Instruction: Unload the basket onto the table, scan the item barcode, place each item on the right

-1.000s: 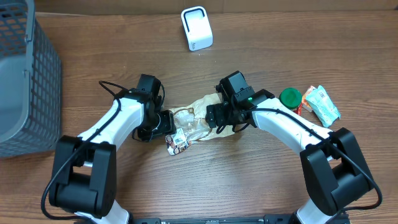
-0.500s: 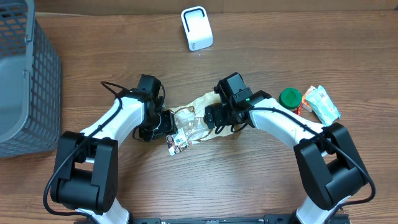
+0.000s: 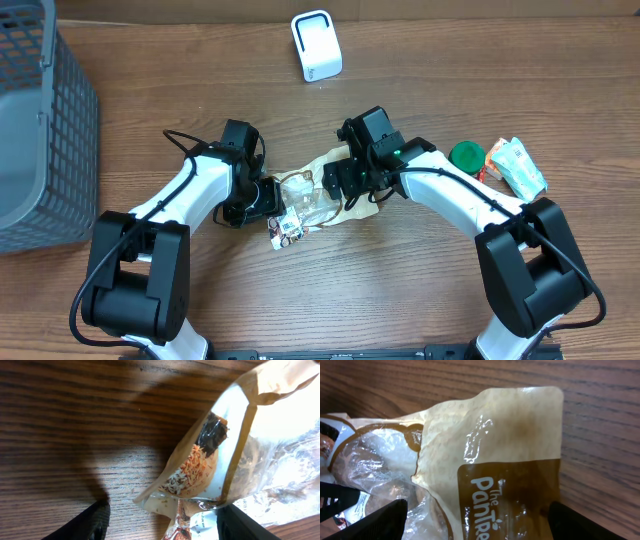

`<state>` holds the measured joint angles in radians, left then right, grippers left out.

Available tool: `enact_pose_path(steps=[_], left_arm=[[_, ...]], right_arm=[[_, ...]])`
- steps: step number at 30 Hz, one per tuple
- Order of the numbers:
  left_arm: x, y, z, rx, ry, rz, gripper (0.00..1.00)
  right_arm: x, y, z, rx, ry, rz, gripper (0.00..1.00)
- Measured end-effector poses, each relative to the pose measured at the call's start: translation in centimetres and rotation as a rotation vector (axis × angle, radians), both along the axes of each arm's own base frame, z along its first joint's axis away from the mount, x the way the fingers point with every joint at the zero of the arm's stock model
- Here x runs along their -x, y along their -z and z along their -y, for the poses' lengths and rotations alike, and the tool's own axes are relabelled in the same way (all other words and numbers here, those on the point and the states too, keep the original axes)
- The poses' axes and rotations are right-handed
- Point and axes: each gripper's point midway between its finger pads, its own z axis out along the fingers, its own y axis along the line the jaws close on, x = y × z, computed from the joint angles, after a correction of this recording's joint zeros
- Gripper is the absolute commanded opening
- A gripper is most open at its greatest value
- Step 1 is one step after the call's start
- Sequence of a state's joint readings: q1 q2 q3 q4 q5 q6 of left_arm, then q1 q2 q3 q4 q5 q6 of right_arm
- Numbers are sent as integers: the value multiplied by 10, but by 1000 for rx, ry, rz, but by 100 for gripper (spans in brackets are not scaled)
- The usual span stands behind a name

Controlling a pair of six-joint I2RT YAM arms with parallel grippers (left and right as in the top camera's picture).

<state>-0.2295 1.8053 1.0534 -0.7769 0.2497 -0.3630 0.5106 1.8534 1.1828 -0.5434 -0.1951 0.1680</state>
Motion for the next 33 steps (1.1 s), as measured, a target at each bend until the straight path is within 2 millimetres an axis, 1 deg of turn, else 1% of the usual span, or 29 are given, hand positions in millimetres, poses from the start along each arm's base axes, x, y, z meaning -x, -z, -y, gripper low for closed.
enact_pose_path(steps=[3,9,13,21,25,30,32,33], left_arm=[[0,0,0,0,0,1,60],[0,0,0,0,0,0,59],[0,0,0,0,0,1,59],[0,0,0,1,0,1,59],[0,0,0,0,1,1,59],[0,0,0,-2,2,1,59],[0,0,0,-2,4,2,59],[0,0,0,-2,4,2,59]], right_arm=[[5,6,-1,2,-11,-2,91],[18,28,4,1,-17,-12,91],[17,26,-1,-37,-26,-1,92],[22,23,-11,-97,-34,-28,91],[22,23,-14,-127,2,-48,83],[27,22,-24,-209,10,-73,82],[30,22,-27,-234,11,-90,79],[32,21,-28,-243,14,-99,76]])
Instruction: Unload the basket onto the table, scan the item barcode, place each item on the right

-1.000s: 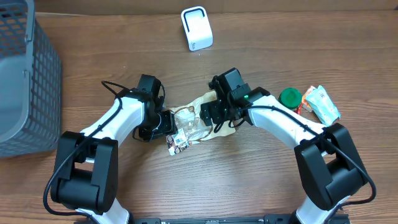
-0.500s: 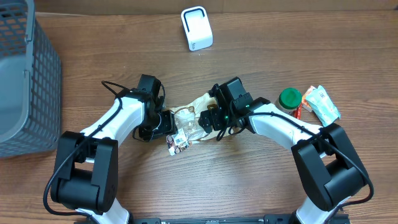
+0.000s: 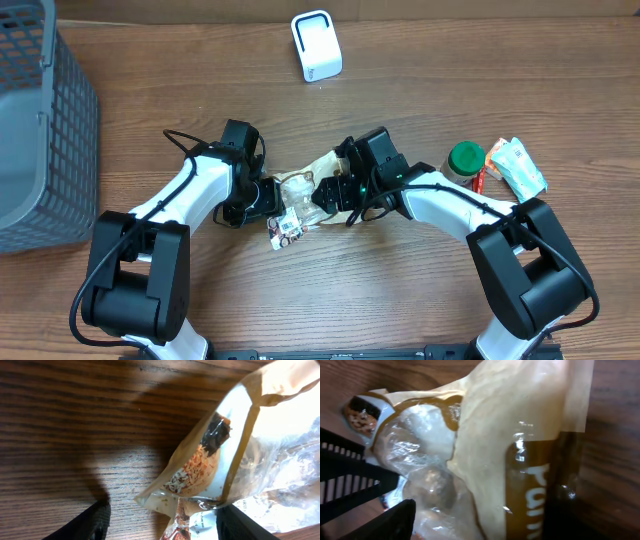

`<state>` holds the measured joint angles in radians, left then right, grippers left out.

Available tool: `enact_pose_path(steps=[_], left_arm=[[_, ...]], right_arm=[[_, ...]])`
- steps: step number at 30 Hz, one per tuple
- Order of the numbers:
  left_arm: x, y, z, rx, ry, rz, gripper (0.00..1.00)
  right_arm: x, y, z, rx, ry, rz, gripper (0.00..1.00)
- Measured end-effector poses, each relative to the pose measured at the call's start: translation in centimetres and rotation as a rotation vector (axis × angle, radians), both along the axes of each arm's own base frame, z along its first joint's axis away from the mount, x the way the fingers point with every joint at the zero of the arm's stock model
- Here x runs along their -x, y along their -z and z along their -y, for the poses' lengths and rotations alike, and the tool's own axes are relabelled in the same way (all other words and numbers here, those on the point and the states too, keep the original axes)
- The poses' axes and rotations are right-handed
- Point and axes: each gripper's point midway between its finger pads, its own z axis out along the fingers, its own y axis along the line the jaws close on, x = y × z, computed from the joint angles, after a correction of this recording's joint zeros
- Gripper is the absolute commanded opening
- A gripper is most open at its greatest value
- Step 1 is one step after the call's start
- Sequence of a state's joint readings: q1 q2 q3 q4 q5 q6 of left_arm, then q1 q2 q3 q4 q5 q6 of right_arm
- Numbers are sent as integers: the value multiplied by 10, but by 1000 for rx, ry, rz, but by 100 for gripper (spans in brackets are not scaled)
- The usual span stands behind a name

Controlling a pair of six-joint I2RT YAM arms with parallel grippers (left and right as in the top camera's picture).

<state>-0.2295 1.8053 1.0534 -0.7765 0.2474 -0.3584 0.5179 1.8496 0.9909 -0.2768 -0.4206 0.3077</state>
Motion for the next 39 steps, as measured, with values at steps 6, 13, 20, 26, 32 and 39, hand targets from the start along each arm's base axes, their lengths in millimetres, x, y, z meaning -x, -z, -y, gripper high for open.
enact_pose_path(steps=[6,13,20,26,32,39], left_arm=[[0,0,0,-1,0,0,60],[0,1,-2,-15,2,3,60],[-1,1,-4,-21,2,5,62],[-1,1,-5,-33,2,8,64],[-3,1,-8,-49,4,14,64],[-5,1,-12,-72,19,27,66]], right_arm=[[12,-2,-9,-80,-12,-62,63],[15,-9,-17,-155,-27,-82,49],[16,-10,-19,-173,-30,-92,31],[16,-11,-20,-182,-29,-99,17],[17,-11,-20,-181,-29,-106,11],[22,-8,-18,-171,-27,-129,4]])
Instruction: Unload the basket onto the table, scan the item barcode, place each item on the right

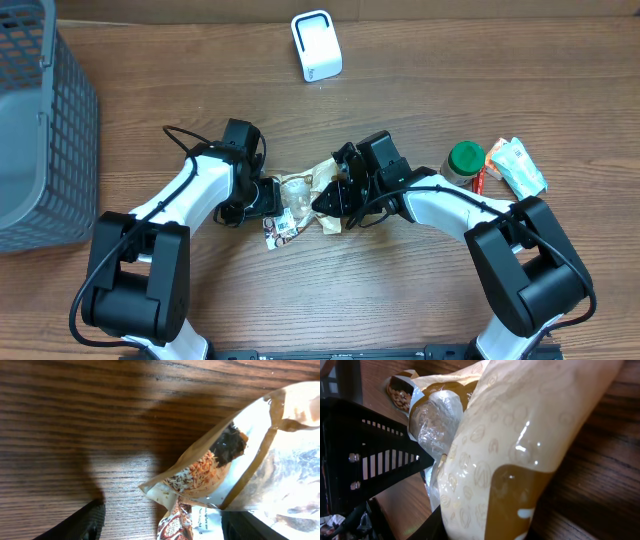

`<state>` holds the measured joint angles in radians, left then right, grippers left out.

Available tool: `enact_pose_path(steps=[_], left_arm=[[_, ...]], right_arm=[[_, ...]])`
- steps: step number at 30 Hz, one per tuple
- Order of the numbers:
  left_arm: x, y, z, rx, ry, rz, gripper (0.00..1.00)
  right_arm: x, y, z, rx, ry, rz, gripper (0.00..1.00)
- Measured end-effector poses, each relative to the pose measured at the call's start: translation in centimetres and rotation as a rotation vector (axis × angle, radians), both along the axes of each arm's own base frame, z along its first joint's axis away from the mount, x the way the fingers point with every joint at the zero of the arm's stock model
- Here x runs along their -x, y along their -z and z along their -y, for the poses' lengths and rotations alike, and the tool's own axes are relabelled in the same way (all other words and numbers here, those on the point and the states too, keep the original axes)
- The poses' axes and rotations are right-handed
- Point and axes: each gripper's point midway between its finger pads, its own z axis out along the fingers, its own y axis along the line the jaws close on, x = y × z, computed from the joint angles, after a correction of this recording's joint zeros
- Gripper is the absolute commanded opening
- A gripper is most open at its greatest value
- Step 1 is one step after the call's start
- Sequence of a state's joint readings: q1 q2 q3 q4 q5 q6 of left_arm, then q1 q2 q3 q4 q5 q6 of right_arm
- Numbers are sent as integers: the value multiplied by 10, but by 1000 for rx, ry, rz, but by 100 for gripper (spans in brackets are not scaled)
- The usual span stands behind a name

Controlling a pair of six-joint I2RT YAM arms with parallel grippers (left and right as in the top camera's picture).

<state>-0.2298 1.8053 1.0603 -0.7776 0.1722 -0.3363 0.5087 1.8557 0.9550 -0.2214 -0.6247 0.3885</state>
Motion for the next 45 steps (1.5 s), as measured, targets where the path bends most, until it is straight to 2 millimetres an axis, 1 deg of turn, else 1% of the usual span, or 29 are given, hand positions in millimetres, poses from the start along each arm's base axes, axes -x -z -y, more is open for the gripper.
enact_pose_path(steps=[1,2,3,4,5,6,9,11,18,20,23,26,27,28,29,31,33,39,41,43,45], left_arm=[[0,0,0,-5,2,1,66],[0,0,-1,-12,4,1,61],[0,-1,-2,-18,4,1,53],[-1,-2,-3,-25,6,2,48],[0,-3,-6,-43,6,-4,44],[1,-3,-11,-74,1,-12,43],[1,-3,-30,-141,-22,-43,43],[-4,-7,-41,-170,-43,-43,44],[-43,-34,-77,-202,-147,50,48],[-48,-37,-90,-208,-178,61,49],[-49,-37,-106,-212,-213,60,50],[-49,-37,-126,-218,-252,60,54],[-50,-37,-131,-219,-259,64,57],[-51,-37,-136,-221,-269,68,67],[-51,-37,-140,-222,-276,71,100],[-50,-37,-148,-227,-288,70,100],[-50,-37,-151,-229,-290,69,100],[-50,-37,-152,-229,-290,70,100],[-50,-37,-152,-229,-290,70,100],[-50,-37,-152,-229,-290,70,100],[-50,-38,-152,-229,-289,70,100]], right_arm=[[0,0,0,0,0,-1,4],[0,0,0,0,0,-1,4],[0,0,0,0,-1,-1,4],[1,0,0,0,-2,-2,4],[2,0,-1,-1,-4,-6,4],[3,1,-1,-1,-6,-10,4],[5,-1,-2,-11,-14,-19,4],[6,-1,-3,-13,-17,-21,4],[9,-2,-4,-26,-26,-32,4],[9,-3,-4,-28,-28,-33,4],[9,-3,-4,-29,-29,-36,4],[10,-3,-4,-29,-29,-37,4],[10,-3,-4,-29,-30,-35,4],[10,-3,-4,-29,-31,-35,4],[10,-3,-4,-29,-31,-35,4],[10,-3,-4,-29,-32,-34,4],[10,-3,-4,-30,-33,-35,4],[11,-3,-4,-29,-36,-36,4],[14,-5,-2,-13,-43,-71,4],[12,-16,-3,4,-59,-88,4],[4,-38,-5,28,-86,-84,4]])
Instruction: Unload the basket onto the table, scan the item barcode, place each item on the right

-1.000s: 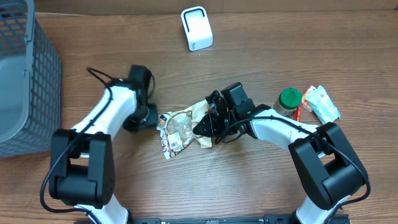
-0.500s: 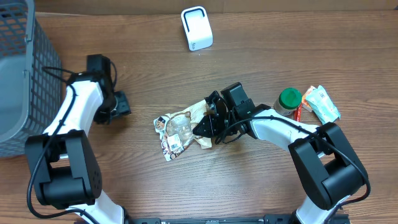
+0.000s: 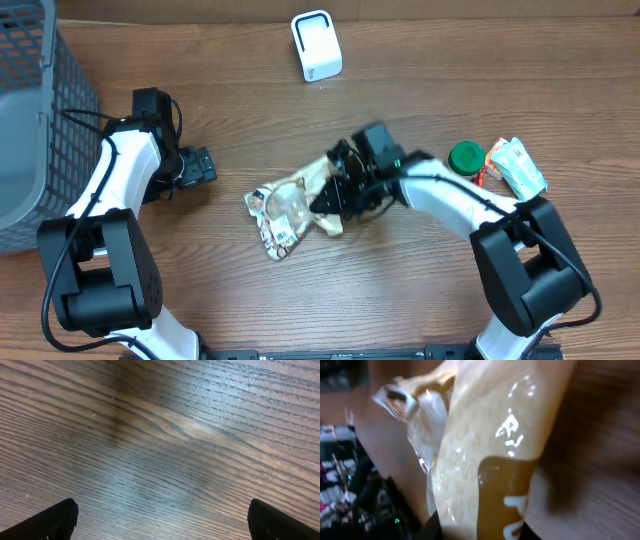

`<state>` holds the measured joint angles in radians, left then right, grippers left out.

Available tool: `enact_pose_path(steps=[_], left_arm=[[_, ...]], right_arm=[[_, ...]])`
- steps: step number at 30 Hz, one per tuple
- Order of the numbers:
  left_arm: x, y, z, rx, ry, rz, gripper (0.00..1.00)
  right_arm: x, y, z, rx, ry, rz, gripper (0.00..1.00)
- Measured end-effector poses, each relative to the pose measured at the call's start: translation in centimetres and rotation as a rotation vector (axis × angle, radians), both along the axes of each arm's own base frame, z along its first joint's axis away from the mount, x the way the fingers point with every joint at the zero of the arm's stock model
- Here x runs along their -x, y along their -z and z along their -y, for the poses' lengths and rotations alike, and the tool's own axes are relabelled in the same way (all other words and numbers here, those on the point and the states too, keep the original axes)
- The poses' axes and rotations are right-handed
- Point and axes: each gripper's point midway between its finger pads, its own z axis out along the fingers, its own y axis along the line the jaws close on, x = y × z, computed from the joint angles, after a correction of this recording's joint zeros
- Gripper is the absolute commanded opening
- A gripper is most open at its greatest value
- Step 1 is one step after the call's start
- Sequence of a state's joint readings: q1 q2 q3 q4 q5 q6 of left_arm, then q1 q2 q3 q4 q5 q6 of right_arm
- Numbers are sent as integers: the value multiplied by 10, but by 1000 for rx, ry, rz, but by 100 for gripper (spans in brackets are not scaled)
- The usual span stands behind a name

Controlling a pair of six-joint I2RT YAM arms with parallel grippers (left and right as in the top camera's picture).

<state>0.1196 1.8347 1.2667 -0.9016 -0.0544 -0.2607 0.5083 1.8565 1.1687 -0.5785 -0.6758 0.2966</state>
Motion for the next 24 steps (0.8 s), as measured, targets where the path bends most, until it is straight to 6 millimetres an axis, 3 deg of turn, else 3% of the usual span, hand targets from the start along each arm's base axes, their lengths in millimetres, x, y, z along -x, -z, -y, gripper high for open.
enact_pose_path(steps=[6,12,17,24], left_arm=[[0,0,0,0,3,0,100],[0,0,0,0,3,0,100],[0,0,0,0,3,0,100],[0,0,0,0,3,0,100]], right_arm=[[-37,-111,4,124,-118,223,4],[-79,-210,21,282,-243,698,4],[-127,-265,23,373,-201,1041,4],[-169,-301,31,494,-121,1278,4]])
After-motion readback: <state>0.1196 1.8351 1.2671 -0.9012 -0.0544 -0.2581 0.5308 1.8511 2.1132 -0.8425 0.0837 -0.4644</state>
